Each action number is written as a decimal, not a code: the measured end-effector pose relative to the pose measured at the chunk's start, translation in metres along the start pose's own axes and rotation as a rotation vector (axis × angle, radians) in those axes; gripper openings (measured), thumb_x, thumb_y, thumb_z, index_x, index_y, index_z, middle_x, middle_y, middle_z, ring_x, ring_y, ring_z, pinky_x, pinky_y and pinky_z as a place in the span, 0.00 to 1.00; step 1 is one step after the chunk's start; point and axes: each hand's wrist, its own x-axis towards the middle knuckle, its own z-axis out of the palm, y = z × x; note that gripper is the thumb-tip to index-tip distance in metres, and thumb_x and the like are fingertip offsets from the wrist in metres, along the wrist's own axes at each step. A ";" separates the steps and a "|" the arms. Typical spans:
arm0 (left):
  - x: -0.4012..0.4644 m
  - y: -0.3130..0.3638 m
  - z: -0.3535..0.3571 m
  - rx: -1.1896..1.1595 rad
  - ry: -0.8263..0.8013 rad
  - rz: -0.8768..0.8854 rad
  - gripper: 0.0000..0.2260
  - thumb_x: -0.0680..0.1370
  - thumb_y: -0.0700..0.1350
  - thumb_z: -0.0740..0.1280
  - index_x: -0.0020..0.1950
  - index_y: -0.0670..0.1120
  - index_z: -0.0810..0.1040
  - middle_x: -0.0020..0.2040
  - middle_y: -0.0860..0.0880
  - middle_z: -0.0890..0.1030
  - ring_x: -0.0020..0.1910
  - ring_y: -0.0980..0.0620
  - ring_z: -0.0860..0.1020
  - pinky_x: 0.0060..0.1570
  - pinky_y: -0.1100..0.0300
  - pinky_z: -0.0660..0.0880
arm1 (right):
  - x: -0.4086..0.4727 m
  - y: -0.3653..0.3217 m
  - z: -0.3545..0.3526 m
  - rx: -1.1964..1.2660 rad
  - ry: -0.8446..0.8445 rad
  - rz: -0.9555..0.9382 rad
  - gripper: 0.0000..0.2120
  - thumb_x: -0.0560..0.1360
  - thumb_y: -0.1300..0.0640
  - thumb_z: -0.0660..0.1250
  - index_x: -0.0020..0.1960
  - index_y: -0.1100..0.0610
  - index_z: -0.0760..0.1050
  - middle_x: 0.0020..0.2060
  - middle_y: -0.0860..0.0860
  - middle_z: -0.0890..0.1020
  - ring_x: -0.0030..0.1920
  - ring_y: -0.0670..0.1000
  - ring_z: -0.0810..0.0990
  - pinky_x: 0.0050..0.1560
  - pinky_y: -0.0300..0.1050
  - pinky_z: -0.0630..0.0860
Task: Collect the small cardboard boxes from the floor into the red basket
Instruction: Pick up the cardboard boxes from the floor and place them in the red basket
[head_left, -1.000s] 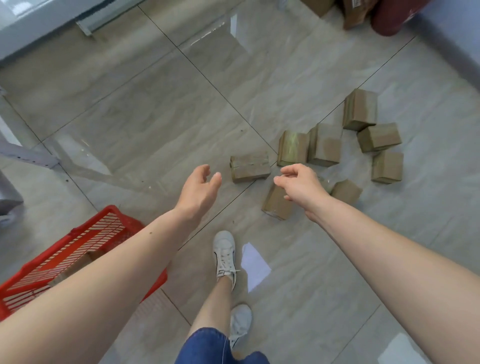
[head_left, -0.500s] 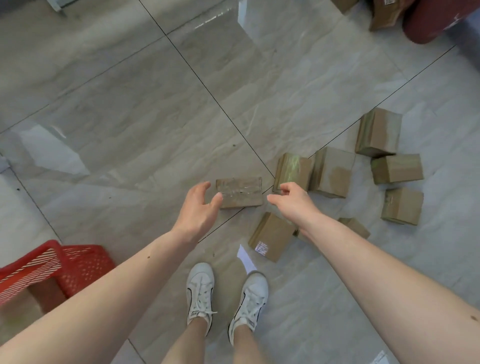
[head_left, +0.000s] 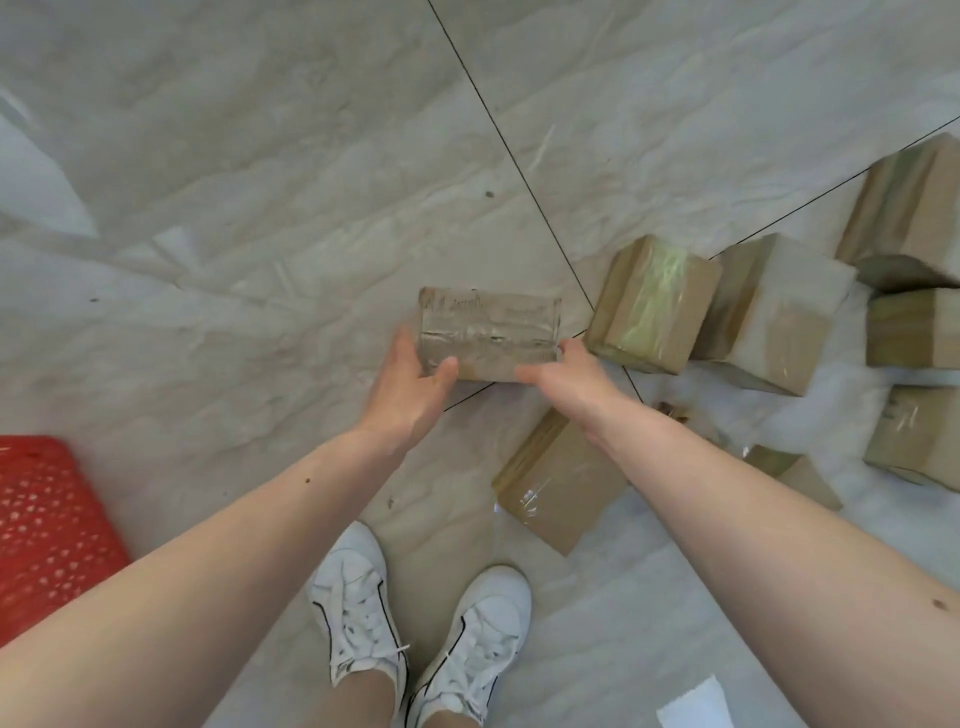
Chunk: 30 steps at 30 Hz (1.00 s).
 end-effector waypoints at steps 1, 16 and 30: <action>0.007 -0.006 0.003 -0.021 0.000 -0.015 0.16 0.80 0.45 0.63 0.67 0.45 0.67 0.59 0.50 0.76 0.59 0.50 0.73 0.53 0.59 0.67 | 0.008 0.003 0.004 0.013 0.001 0.008 0.31 0.77 0.58 0.68 0.76 0.59 0.59 0.69 0.51 0.70 0.67 0.52 0.70 0.59 0.40 0.64; -0.024 0.006 -0.045 -0.108 0.021 -0.052 0.21 0.74 0.54 0.62 0.64 0.48 0.76 0.58 0.50 0.81 0.59 0.48 0.78 0.62 0.50 0.74 | -0.026 -0.034 0.012 0.154 0.136 -0.081 0.21 0.78 0.58 0.66 0.69 0.56 0.67 0.58 0.51 0.76 0.60 0.52 0.76 0.63 0.48 0.73; -0.191 0.052 -0.190 -0.219 0.485 -0.136 0.18 0.75 0.50 0.70 0.56 0.43 0.68 0.58 0.43 0.73 0.57 0.43 0.73 0.58 0.49 0.72 | -0.214 -0.150 0.044 0.046 0.052 -0.321 0.25 0.68 0.52 0.78 0.56 0.55 0.68 0.55 0.54 0.77 0.56 0.55 0.80 0.59 0.60 0.79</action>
